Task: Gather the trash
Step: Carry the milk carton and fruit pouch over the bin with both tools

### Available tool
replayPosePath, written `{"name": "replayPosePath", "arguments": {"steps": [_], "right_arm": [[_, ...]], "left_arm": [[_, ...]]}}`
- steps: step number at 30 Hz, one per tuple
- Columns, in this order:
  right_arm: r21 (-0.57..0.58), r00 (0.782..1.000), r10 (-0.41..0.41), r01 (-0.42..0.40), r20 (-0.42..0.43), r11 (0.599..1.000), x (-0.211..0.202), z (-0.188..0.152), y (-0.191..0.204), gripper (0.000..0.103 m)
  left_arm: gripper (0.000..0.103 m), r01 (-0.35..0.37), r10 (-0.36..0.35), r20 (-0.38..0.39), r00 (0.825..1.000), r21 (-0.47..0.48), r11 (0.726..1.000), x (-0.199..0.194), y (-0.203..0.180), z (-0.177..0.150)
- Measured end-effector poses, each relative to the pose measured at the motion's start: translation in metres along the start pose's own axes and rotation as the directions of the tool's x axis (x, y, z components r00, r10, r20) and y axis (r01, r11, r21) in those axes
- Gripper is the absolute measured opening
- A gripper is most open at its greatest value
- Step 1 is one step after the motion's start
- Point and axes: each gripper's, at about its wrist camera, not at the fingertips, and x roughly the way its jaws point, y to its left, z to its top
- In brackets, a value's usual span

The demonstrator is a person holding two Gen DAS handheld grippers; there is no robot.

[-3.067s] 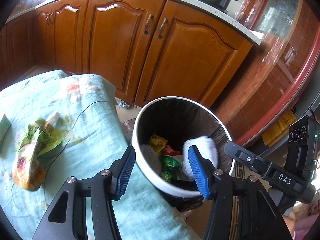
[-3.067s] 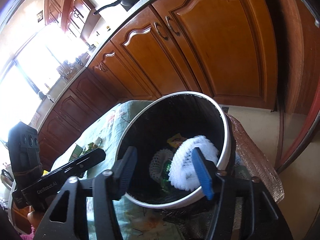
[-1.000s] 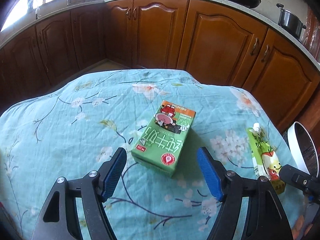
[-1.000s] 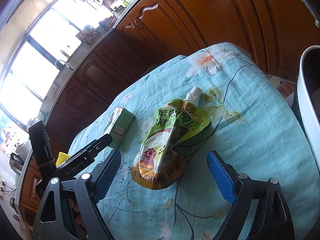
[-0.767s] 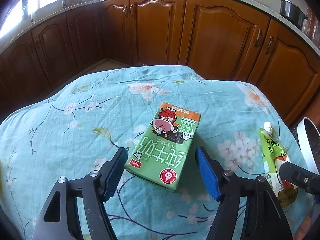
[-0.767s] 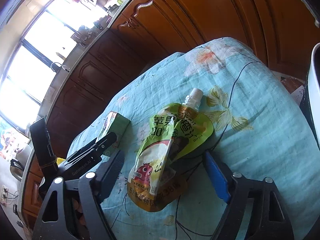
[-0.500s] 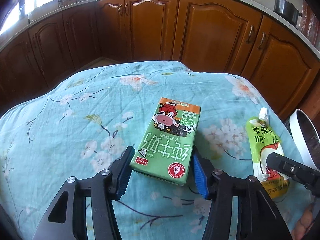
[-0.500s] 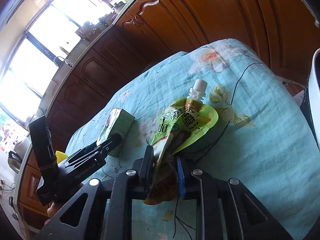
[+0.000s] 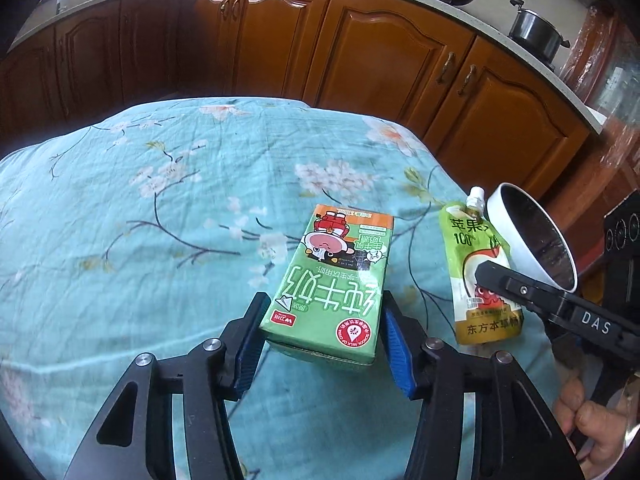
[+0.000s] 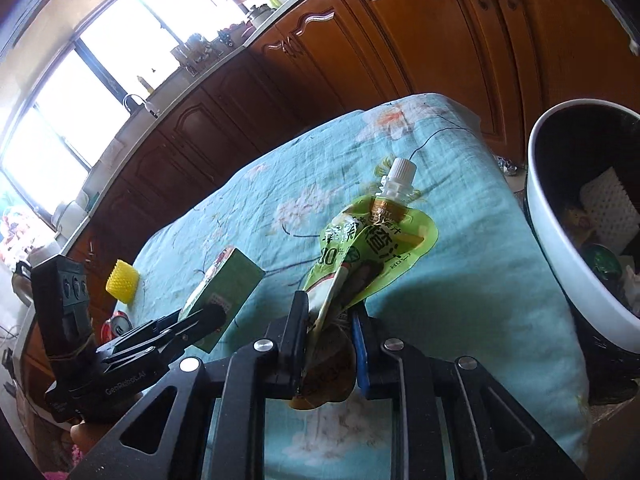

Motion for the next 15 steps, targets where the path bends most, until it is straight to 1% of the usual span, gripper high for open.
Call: {"name": "replayPosePath", "arguments": {"steps": [6,7,8,9,10,12,13,14,15], "right_arm": [[-0.044,0.998,-0.049,0.047,-0.030,0.998,0.003,-0.005,-0.003,0.021],[-0.044,0.998,-0.050,0.049,-0.029,0.998,0.003,-0.005,-0.003,0.024],[-0.045,0.998,-0.055,0.054,-0.026,0.998,0.003,-0.005,-0.003,0.025],[-0.045,0.998,-0.054,0.053,-0.023,0.998,0.001,-0.005,-0.002,0.025],[-0.039,0.998,-0.050,0.049,-0.022,0.998,0.001,-0.005,-0.002,0.027],[-0.016,0.999,-0.039,0.039,-0.021,0.999,0.000,-0.005,-0.004,0.035],[0.001,0.999,-0.027,0.027,-0.016,1.000,0.000,-0.005,-0.007,0.042],[0.018,1.000,-0.018,0.018,-0.011,1.000,-0.001,-0.005,-0.009,0.046],[0.034,1.000,-0.010,0.010,-0.008,0.999,-0.001,-0.005,-0.011,0.046]], "left_arm": [[0.053,-0.032,0.033,-0.030,0.999,0.028,0.999,0.007,-0.011,-0.009],[0.053,-0.033,0.034,-0.032,0.999,0.029,0.999,0.007,-0.011,-0.009],[0.054,-0.037,0.038,-0.035,0.999,0.033,0.999,0.007,-0.013,-0.008],[0.057,-0.047,0.049,-0.035,0.998,0.039,0.998,0.007,-0.013,-0.007],[0.063,-0.061,0.063,-0.034,0.997,0.045,0.997,0.007,-0.014,-0.006],[0.065,-0.078,0.080,-0.030,0.996,0.062,0.995,0.010,-0.016,-0.005],[0.065,-0.080,0.082,-0.030,0.996,0.068,0.994,0.012,-0.016,-0.004],[0.065,-0.081,0.084,-0.030,0.996,0.073,0.994,0.013,-0.018,-0.004],[0.063,-0.081,0.084,-0.028,0.996,0.079,0.994,0.014,-0.019,-0.004]]}}
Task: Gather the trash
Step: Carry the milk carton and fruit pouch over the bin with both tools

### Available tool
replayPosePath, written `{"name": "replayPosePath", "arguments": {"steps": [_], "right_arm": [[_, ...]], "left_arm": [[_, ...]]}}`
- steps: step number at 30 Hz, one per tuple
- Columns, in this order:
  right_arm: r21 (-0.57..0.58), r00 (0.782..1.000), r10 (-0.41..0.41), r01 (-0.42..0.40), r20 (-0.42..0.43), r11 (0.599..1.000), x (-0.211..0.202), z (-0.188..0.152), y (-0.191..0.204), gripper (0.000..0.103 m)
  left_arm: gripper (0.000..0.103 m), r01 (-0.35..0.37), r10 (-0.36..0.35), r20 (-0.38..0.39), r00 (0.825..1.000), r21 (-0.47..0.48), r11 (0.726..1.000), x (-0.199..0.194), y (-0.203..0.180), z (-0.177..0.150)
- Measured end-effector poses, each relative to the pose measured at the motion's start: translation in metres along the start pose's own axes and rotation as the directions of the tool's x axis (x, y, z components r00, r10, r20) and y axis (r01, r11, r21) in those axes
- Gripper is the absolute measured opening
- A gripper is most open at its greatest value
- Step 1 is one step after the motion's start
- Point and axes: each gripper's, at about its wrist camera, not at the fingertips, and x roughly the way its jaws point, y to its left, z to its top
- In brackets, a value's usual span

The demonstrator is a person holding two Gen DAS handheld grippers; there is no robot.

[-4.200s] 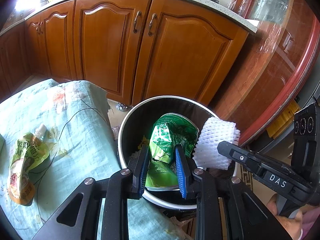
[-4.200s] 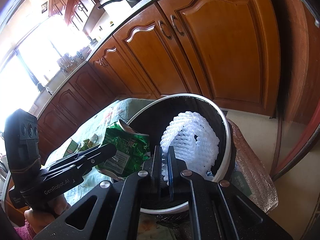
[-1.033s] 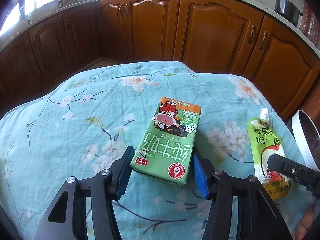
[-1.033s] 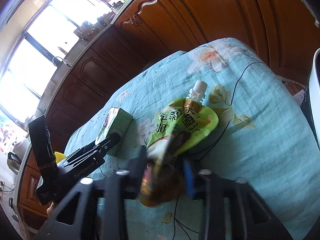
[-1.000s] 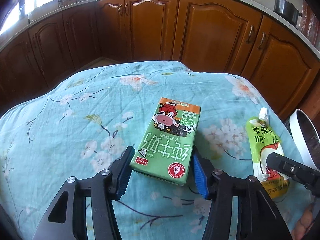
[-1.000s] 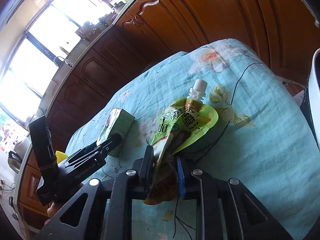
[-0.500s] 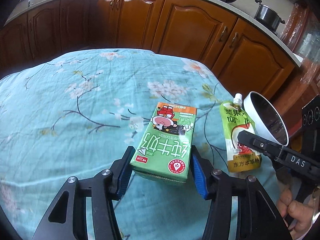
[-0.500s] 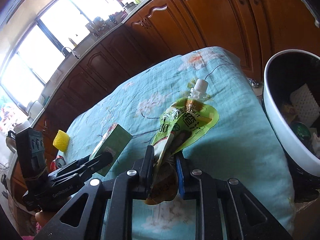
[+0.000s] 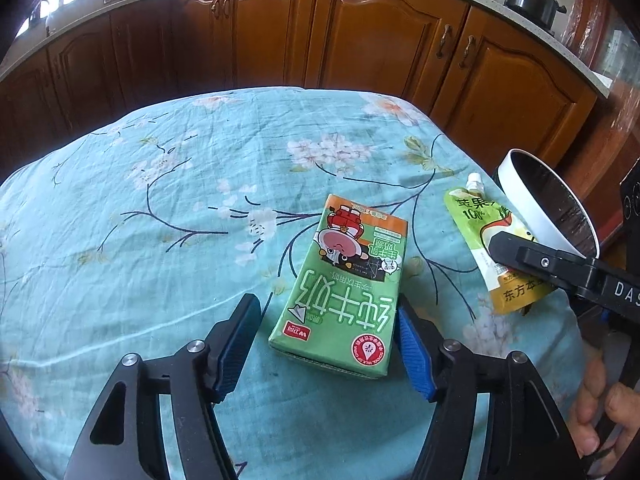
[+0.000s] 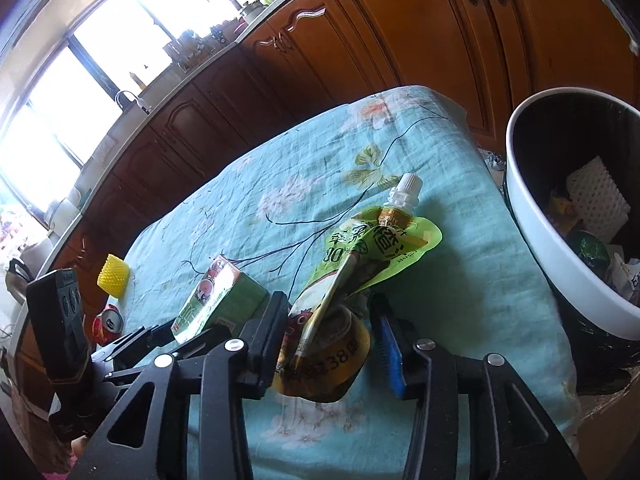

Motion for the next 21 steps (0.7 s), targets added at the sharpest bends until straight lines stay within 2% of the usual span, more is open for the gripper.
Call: {"name": "replayPosePath", "arguments": {"steps": [1,2,3,4,10,21], "right_arm": [[0.008,1.000,0.006,-0.006,0.002,1.000,0.000,0.000,-0.001,0.046],[0.011,1.000,0.009,-0.009,0.000,1.000,0.001,-0.001,-0.002,0.041],[0.010,1.000,0.013,-0.013,0.000,1.000,0.001,-0.001,-0.002,0.038],[0.007,1.000,0.014,-0.014,0.005,1.000,0.000,-0.002,-0.001,0.024],[-0.023,0.998,-0.006,0.008,0.064,1.000,-0.022,-0.007,0.002,0.023],[-0.001,0.993,0.001,-0.001,0.120,1.000,-0.067,-0.021,-0.015,0.022]], "left_arm": [[0.058,-0.003,0.003,0.002,1.000,0.007,1.000,0.001,-0.002,0.000],[0.053,-0.001,0.001,0.002,1.000,0.012,1.000,0.002,-0.003,-0.001],[0.053,0.002,-0.002,0.002,1.000,0.013,1.000,0.002,-0.004,-0.001],[0.053,0.001,-0.002,0.008,1.000,0.012,1.000,0.001,-0.005,-0.002],[0.051,0.055,-0.054,0.027,0.998,-0.025,0.998,-0.010,-0.012,-0.006],[0.051,0.142,-0.144,0.048,0.988,0.037,0.989,-0.032,-0.053,-0.013]]}}
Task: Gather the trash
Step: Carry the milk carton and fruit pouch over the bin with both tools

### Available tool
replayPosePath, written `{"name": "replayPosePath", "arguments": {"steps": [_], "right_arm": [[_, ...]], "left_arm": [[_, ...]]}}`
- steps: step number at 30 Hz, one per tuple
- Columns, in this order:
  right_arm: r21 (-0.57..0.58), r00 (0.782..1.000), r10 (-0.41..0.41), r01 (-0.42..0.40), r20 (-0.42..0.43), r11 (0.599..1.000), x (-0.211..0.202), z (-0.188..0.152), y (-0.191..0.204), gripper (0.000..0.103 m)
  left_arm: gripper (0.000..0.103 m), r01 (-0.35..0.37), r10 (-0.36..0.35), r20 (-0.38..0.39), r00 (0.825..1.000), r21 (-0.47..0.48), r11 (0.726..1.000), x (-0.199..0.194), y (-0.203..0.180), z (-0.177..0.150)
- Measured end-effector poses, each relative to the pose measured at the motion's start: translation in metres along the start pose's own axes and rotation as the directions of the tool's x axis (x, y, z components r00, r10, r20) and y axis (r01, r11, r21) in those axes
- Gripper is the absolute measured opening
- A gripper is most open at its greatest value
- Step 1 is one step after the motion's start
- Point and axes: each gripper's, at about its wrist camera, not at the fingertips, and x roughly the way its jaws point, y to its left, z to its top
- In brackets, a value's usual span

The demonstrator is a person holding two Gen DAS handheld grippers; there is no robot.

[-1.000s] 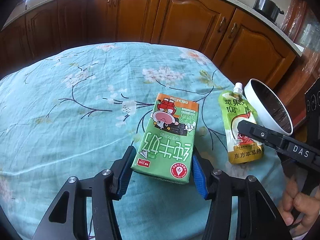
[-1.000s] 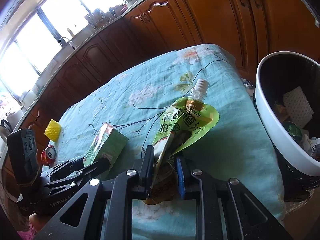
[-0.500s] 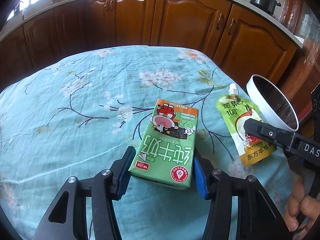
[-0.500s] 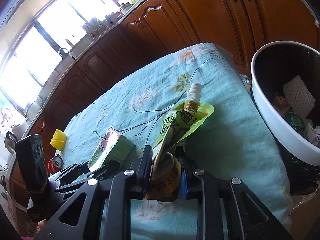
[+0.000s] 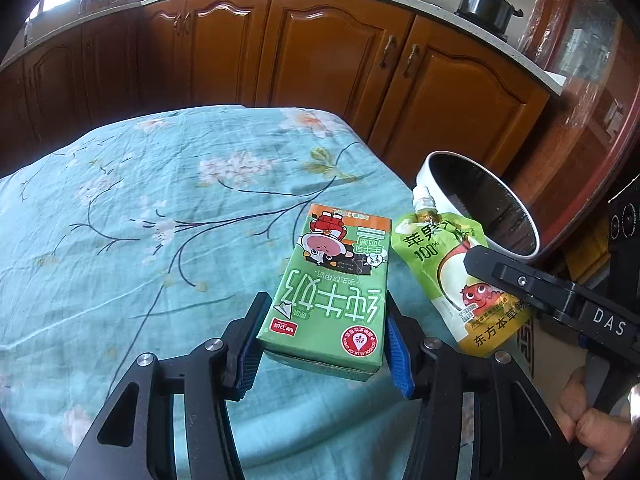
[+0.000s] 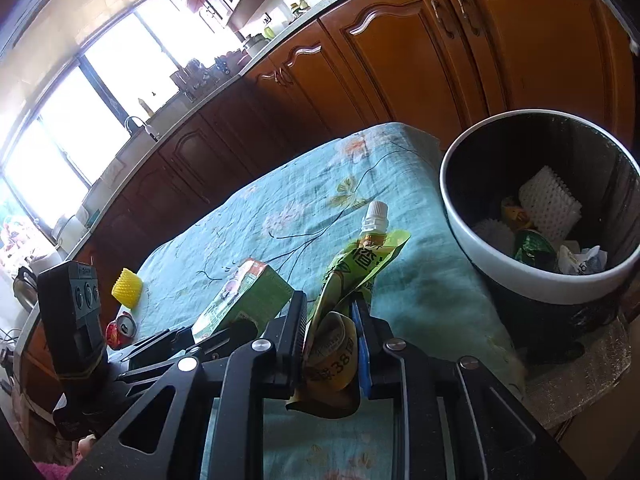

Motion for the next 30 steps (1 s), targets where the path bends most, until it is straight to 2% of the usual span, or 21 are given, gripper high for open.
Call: {"name": "replayPosePath", "arguments": {"steps": [8,18,30], "right_arm": [[0.055,1.000,-0.003,0.002,0.024,0.998,-0.016,-0.005,-0.023,0.022],[0.076,0.996,-0.007,0.001,0.085,0.997,-0.041,0.007,-0.038,0.022],[0.127,0.987,-0.059,0.040,0.149,0.991,-0.073,0.021,-0.077,0.022]], "left_arm": [[0.051,0.018,-0.018,-0.009,1.000,0.031,0.999,0.000,-0.016,0.005],[0.051,0.029,-0.029,-0.005,1.000,0.086,0.996,0.003,-0.044,0.014],[0.050,0.058,-0.058,-0.007,0.998,0.145,0.988,0.017,-0.075,0.028]]}}
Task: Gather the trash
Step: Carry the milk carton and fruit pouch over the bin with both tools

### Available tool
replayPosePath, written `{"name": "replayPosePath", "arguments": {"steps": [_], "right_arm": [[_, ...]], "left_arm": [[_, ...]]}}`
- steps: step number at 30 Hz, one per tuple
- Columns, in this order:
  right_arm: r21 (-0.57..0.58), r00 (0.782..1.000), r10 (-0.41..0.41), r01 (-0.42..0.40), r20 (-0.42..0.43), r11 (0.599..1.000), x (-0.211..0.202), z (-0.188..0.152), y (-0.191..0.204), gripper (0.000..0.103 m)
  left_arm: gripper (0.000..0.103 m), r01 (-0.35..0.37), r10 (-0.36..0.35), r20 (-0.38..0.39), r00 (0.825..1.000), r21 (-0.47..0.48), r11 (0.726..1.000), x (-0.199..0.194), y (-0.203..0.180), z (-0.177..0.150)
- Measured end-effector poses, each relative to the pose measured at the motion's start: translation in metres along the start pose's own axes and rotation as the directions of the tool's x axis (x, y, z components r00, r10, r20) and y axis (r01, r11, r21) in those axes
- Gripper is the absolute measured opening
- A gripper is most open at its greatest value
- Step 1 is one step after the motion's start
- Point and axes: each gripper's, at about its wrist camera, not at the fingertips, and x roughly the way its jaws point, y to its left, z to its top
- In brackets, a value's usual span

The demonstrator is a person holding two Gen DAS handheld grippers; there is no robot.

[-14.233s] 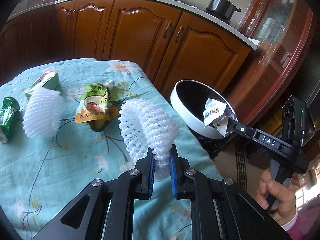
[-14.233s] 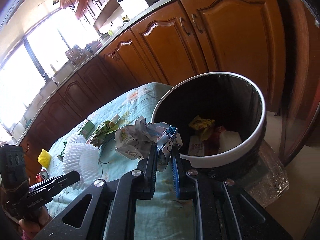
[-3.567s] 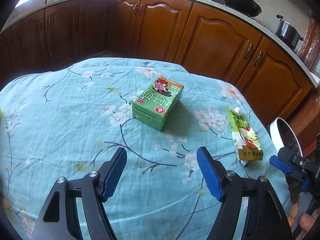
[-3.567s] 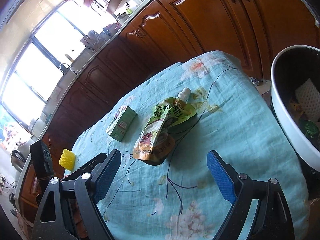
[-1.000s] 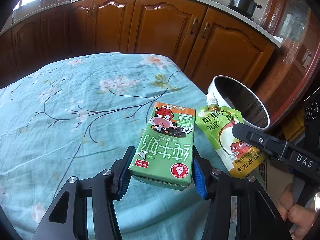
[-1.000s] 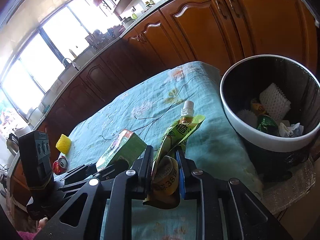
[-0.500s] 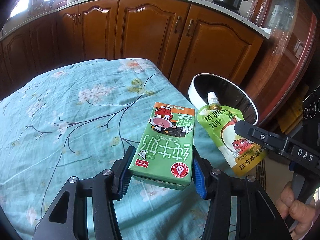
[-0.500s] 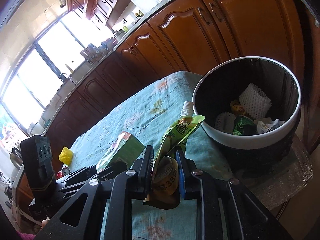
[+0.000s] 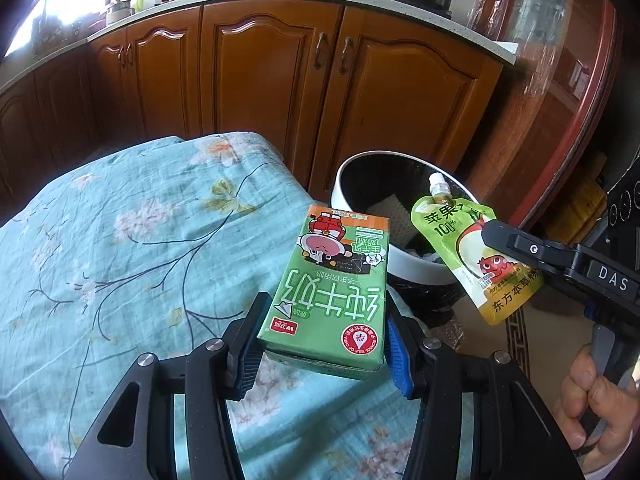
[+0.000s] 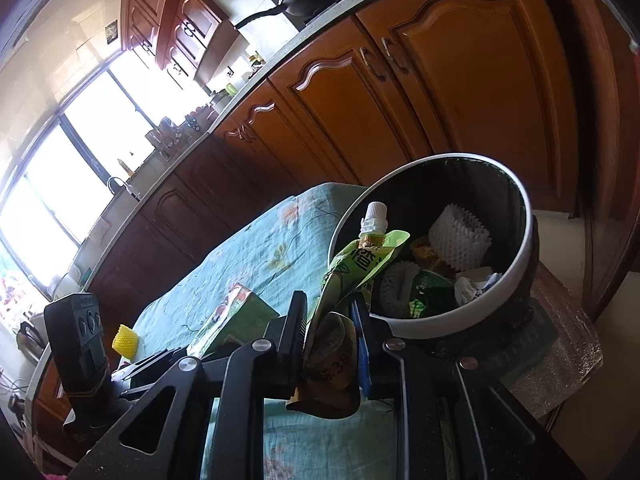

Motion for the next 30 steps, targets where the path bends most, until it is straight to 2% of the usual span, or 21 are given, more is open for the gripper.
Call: {"name": "replayPosePath", "arguments": {"steps": [22,30], "right_arm": [[0.043,0.998,-0.042,0.039,0.053,0.998,-0.012,0.025,-0.037,0.022],[0.058,0.997,-0.045,0.041,0.067,0.997,-0.010,0.032,-0.044,0.022]], "left_arm": [[0.050,0.036,-0.035,-0.016,0.999,0.072,0.997,0.044,-0.039,0.034],[0.050,0.021,-0.020,-0.016,1.000,0.095,0.995,0.060,-0.044,0.047]]}}
